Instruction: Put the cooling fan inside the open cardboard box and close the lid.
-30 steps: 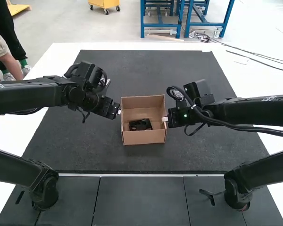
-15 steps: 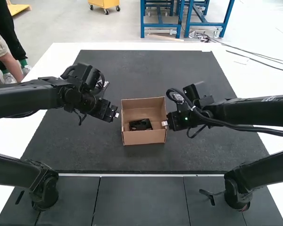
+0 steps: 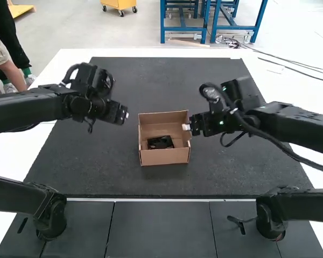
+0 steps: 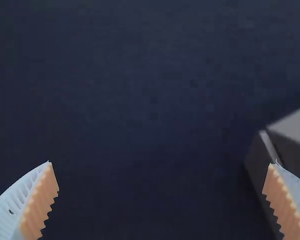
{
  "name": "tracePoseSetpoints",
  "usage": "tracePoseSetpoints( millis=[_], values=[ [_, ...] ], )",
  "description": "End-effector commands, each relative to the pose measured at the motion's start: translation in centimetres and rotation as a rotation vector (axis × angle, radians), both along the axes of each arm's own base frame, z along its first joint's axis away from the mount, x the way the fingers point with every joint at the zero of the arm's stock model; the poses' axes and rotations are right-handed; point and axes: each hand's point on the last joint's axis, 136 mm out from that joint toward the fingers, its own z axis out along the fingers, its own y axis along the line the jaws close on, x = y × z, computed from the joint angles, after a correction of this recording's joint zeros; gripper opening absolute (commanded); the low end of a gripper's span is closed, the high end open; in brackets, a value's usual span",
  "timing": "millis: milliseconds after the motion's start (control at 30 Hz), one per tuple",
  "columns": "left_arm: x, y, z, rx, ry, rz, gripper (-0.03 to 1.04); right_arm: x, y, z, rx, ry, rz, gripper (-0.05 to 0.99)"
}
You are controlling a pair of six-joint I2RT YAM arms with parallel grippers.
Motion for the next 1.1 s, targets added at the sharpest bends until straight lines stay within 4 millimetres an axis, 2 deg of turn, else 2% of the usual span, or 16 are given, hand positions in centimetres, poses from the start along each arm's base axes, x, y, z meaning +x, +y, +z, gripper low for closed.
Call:
tracePoseSetpoints(
  millis=[0, 100, 233, 500, 733, 900, 1067],
  values=[
    [2.4, 1.3, 3.5, 0.019, -0.099, 0.082, 0.97, -0.2, -0.2, 3.6, -0.011, -0.1, 0.038, 0.9],
    [3.9, 1.1, 4.5, 0.012, -0.116, 0.09, 0.97, -1.1, -0.9, 3.5, -0.046, -0.049, 0.035, 0.9],
    [5.6, 0.0, 5.3, 0.008, -0.119, 0.078, 0.97, -1.8, -1.5, 4.8, -0.055, -0.048, 0.025, 0.9],
    [7.5, -4.2, 6.4, -0.007, -0.109, -0.004, 0.97, -1.5, -2.3, 7.1, -0.063, -0.09, -0.012, 0.9],
    [6.5, -7.4, 5.8, -0.002, -0.048, -0.096, 0.97, -1.1, -3.1, 8.5, -0.062, -0.113, -0.038, 0.9],
    [4.7, -9.3, 4.0, 0.002, 0.025, -0.17, 0.97, -0.7, -3.7, 9.6, -0.057, -0.129, -0.062, 0.9],
    [3.3, -10.3, 2.6, 0.012, 0.081, -0.213, 0.97, -0.5, -3.9, 10.1, -0.053, -0.134, -0.072, 0.9]
  ],
)
